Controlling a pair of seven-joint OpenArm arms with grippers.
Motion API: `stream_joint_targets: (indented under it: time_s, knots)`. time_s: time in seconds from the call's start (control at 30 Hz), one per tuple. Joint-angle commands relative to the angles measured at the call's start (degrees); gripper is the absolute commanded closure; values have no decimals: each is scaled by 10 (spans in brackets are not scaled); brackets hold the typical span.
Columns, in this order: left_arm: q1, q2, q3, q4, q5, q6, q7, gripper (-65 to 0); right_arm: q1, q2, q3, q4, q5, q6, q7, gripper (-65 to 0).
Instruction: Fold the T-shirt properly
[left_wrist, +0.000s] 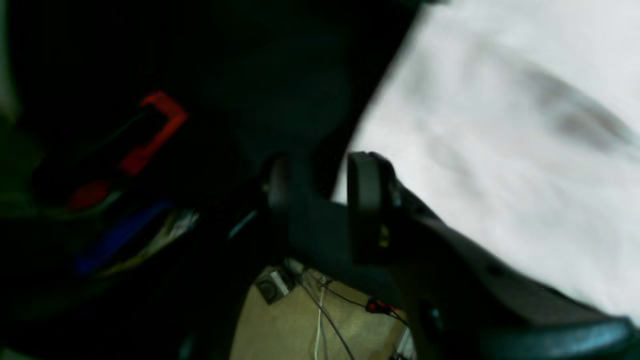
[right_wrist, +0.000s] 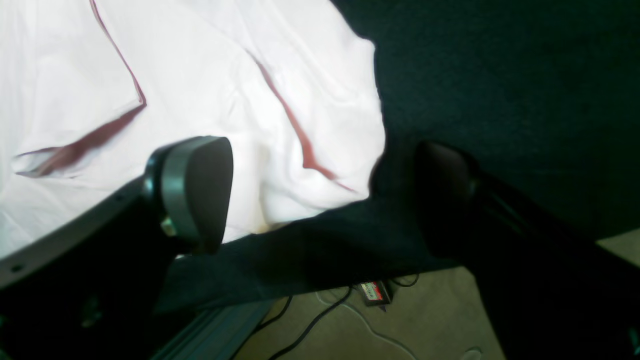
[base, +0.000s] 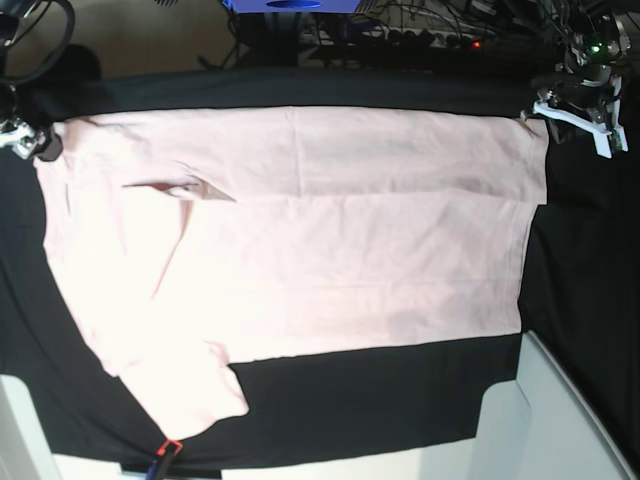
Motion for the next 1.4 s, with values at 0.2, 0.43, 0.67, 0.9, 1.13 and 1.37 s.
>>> stream_joint_targets:
  time_s: [0.2,0.43,0.67,0.9,1.13,1.37]
  knots:
    - [1,-5,-62,-45,1,1,-7,-198,5,2,1,-25,10,4,8,-537]
    - [18,-10,-67,-39,0,0,-7,-452,6,2,1,-31,10,5,7,-535]
    - [-3,-5,-67,-39,0,-28,-11,-584,6,2,1,-31,10,5,7,-537]
    - [-46,12,-63,-42,-2,-30,-8,-586,6,1,1,-31,10,5,7,-537]
    - [-76,18,-67,-126,-2,-65,-11,-586,6,2,1,-31,10,5,8,-537]
    - [-88,20,-68,-155,-2,-124,-13,-586,6,3,1,-31,10,6,7,-538]
